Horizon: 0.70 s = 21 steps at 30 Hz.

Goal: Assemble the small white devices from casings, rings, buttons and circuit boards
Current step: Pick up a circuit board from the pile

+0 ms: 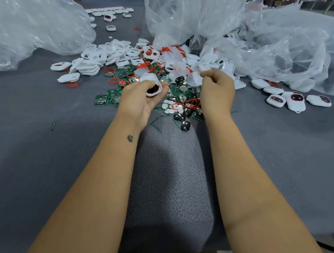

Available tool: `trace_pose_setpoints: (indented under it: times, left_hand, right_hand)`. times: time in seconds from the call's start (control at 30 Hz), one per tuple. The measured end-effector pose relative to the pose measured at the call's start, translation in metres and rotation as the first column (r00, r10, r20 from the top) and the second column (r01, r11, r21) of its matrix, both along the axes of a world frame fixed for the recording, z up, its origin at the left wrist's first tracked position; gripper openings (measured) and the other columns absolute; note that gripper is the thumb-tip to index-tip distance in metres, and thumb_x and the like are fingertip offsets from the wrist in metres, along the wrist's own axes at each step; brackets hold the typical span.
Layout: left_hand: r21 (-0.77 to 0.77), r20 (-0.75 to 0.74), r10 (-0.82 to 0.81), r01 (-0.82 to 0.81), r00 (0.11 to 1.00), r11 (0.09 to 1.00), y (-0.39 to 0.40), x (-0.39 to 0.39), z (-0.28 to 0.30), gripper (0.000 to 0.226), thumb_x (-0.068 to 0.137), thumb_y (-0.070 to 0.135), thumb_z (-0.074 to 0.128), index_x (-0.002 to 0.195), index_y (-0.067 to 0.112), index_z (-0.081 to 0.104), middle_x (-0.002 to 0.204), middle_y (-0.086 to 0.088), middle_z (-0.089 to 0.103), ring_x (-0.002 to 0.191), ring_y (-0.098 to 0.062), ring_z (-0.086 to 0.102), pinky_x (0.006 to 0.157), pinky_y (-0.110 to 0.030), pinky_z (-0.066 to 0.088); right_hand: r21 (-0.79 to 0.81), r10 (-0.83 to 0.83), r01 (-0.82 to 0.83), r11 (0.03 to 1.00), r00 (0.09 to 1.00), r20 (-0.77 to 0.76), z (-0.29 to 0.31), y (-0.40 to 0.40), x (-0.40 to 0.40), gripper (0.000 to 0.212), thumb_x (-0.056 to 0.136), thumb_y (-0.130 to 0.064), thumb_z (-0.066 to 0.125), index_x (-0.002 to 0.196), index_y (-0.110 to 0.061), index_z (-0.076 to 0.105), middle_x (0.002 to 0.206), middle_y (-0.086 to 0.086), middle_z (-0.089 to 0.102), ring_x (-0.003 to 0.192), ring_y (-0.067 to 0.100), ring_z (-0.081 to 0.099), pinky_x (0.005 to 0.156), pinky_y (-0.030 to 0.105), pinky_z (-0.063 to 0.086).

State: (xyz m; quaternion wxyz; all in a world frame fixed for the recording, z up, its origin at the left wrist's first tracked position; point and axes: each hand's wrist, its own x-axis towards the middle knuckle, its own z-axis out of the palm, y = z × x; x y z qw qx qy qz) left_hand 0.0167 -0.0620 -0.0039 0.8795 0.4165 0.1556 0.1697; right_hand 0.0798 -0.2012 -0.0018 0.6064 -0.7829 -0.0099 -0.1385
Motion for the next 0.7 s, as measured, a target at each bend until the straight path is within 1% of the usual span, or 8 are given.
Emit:
trace_pose_setpoints:
  times: [0.1,0.17,0.23,0.33,0.43,0.47,0.6,0.7]
  left_hand:
    - [0.005,-0.018,0.019,-0.019,1.0,1.0,-0.001,0.0,0.0,0.009,0.098,-0.002,0.05,0.096,-0.006,0.058,0.102,-0.028,0.066,0.086,-0.027,0.072,0.068,-0.025,0.058]
    - [0.003,-0.018,0.023,-0.023,1.0,1.0,-0.001,0.0,0.0,0.01,0.098,-0.002,0.05,0.096,-0.006,0.059,0.103,-0.027,0.067,0.082,-0.025,0.073,0.066,-0.024,0.058]
    - [0.015,-0.013,0.013,-0.012,1.0,1.0,-0.001,0.001,0.0,0.011,0.099,-0.001,0.049,0.098,-0.005,0.059,0.095,-0.024,0.069,0.079,-0.024,0.073,0.066,-0.024,0.058]
    - [0.029,-0.01,-0.01,0.01,1.0,1.0,-0.002,0.0,0.0,0.012,0.099,-0.001,0.049,0.101,-0.003,0.06,0.083,-0.018,0.073,0.078,-0.023,0.074,0.067,-0.025,0.058]
    - [0.02,-0.01,-0.013,0.013,1.0,1.0,-0.002,0.0,0.001,0.012,0.099,-0.001,0.049,0.101,-0.004,0.06,0.081,-0.017,0.073,0.078,-0.024,0.073,0.066,-0.024,0.058]
    - [0.019,-0.01,-0.011,0.011,1.0,1.0,-0.002,-0.001,0.001,0.012,0.099,-0.001,0.048,0.1,-0.004,0.06,0.081,-0.017,0.073,0.078,-0.024,0.073,0.066,-0.024,0.058]
    - [0.047,-0.02,-0.01,0.01,1.0,0.999,-0.004,-0.001,0.001,0.012,0.099,0.0,0.049,0.099,-0.002,0.061,0.079,-0.015,0.073,0.076,-0.022,0.073,0.066,-0.024,0.058]
    - [0.064,-0.026,-0.014,0.016,1.0,0.998,-0.005,-0.002,0.001,0.013,0.099,0.0,0.049,0.097,-0.001,0.062,0.08,-0.014,0.073,0.075,-0.022,0.073,0.066,-0.024,0.058]
  right_hand:
    - [-0.225,0.041,-0.037,0.974,0.999,0.013,-0.004,-0.002,0.003,0.039,0.084,-0.008,0.043,0.107,-0.021,0.071,0.106,0.008,0.067,0.093,0.027,0.057,0.087,0.04,0.049]
    - [-0.427,0.072,-0.062,0.902,0.997,0.007,-0.006,0.0,0.003,0.039,0.087,-0.016,0.046,0.117,-0.029,0.067,0.127,0.006,0.059,0.12,0.03,0.047,0.105,0.041,0.036]
    - [-0.6,0.1,-0.1,0.793,0.994,-0.034,-0.009,0.001,0.003,0.038,0.093,-0.029,0.045,0.127,-0.035,0.06,0.138,0.003,0.05,0.132,0.028,0.033,0.11,0.04,0.022]
    - [-0.703,0.134,-0.141,0.697,0.989,-0.065,-0.014,0.0,0.004,0.037,0.097,-0.037,0.039,0.126,-0.028,0.061,0.138,0.002,0.049,0.133,0.027,0.029,0.108,0.042,0.017]
    - [-0.685,0.121,-0.108,0.72,0.992,-0.028,-0.015,0.001,0.006,0.029,0.097,-0.034,0.039,0.094,-0.016,0.061,0.126,-0.001,0.056,0.126,0.025,0.036,0.103,0.042,0.022]
    - [-0.678,0.116,-0.098,0.729,0.993,-0.019,-0.015,0.001,0.007,0.029,0.097,-0.034,0.039,0.094,-0.017,0.062,0.126,-0.001,0.056,0.125,0.025,0.037,0.103,0.041,0.022]
    - [-0.694,0.123,-0.112,0.711,0.992,-0.034,-0.016,0.0,0.009,0.04,0.097,-0.039,0.041,0.134,-0.032,0.055,0.139,0.004,0.047,0.133,0.027,0.03,0.107,0.041,0.017]
    - [-0.76,0.14,-0.134,0.635,0.988,-0.058,-0.017,0.002,0.011,0.042,0.099,-0.044,0.037,0.137,-0.034,0.051,0.142,0.003,0.044,0.134,0.026,0.027,0.107,0.043,0.015]
